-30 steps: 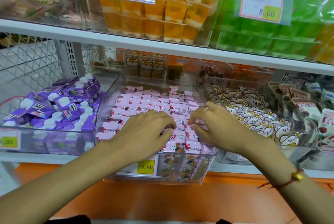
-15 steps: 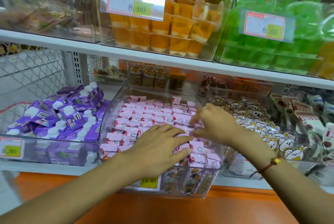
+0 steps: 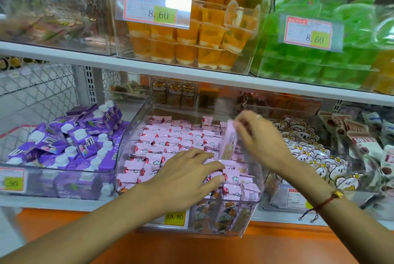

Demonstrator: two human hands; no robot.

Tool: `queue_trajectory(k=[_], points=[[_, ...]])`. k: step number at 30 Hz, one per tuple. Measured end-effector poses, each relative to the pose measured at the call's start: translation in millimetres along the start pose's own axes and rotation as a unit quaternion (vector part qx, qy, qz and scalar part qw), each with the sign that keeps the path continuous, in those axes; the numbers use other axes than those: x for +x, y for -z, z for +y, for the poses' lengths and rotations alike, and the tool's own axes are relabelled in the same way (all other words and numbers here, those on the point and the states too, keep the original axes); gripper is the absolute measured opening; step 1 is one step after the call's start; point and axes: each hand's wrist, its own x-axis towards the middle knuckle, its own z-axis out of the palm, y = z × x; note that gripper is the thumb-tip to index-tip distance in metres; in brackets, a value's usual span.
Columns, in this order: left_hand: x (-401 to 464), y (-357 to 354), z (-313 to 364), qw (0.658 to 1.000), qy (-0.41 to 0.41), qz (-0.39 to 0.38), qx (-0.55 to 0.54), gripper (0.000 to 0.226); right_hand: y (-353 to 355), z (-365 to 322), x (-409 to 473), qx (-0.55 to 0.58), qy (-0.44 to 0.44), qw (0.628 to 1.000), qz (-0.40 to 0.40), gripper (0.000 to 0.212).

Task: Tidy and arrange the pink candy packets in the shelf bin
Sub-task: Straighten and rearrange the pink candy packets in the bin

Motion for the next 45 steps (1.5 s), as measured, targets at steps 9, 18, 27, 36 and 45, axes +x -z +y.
queue_trajectory(k=[9,18,27,36,45], points=[[-8,22,6,0.958,0.092,0.211,-0.17,0.045,22,-21,-32,0.378,-0.214,0.87,0.231,0.018],[-8,25,11,0.938,0.026,0.251,-0.236,0.034,21,-32,-38,0.525,-0.307,0.784,0.121,0.024],[1,31,7,0.751,0.229,0.186,-0.59,0.022,31,-30,-42,0.181,-0.064,0.968,0.164,0.025],[1,34,16,0.812,0.156,0.213,-0.521,0.046,14,-37,-41,-0.029,0.116,0.992,0.044,0.039],[-3,7,1,0.999,0.032,0.025,-0.004,0.049,12,-20,-28,0.361,-0.059,0.925,0.099,0.048]])
